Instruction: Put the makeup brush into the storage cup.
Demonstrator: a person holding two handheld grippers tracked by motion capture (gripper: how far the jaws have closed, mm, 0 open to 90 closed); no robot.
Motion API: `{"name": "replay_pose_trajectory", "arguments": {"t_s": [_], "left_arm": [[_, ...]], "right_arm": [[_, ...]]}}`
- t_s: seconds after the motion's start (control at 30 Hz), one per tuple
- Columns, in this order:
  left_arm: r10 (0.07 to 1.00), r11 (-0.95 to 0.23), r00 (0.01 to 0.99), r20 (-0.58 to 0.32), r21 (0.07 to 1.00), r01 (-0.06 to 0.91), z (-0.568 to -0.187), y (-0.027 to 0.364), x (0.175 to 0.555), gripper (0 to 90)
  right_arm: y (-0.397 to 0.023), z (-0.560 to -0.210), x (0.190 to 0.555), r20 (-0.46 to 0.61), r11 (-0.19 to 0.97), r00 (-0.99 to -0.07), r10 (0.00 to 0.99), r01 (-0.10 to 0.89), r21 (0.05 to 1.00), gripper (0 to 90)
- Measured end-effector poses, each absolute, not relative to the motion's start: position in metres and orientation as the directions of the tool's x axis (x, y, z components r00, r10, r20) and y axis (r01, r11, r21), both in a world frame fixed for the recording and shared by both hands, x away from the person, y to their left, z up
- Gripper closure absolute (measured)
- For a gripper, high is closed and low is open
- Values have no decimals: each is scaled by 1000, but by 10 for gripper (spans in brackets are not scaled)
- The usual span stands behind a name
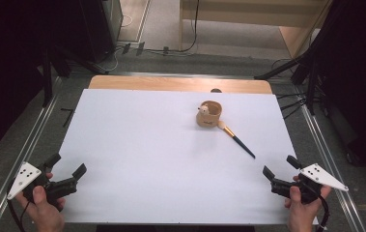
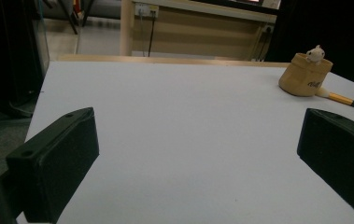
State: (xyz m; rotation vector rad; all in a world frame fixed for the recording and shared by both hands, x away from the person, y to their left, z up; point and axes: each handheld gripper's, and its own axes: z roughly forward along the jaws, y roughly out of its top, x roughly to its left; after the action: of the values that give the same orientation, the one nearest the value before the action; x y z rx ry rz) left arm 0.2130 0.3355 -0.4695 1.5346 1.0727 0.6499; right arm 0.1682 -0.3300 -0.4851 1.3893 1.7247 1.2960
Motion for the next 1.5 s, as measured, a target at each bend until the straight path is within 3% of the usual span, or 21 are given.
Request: {"name": "replay_pose_trajectory", "arguments": {"t_s": [0.7,1.5], "left_arm": [[885,-11,449,-121,960,281,-467,334,212,0],[890,-18,441,-114,959,284,-467,335,213,0]], "right_arm": [[-298,-446,230,99,122,-407,908,482,867,114],[-261,-434,310,58,277,-468,882,613,740,149]]}}
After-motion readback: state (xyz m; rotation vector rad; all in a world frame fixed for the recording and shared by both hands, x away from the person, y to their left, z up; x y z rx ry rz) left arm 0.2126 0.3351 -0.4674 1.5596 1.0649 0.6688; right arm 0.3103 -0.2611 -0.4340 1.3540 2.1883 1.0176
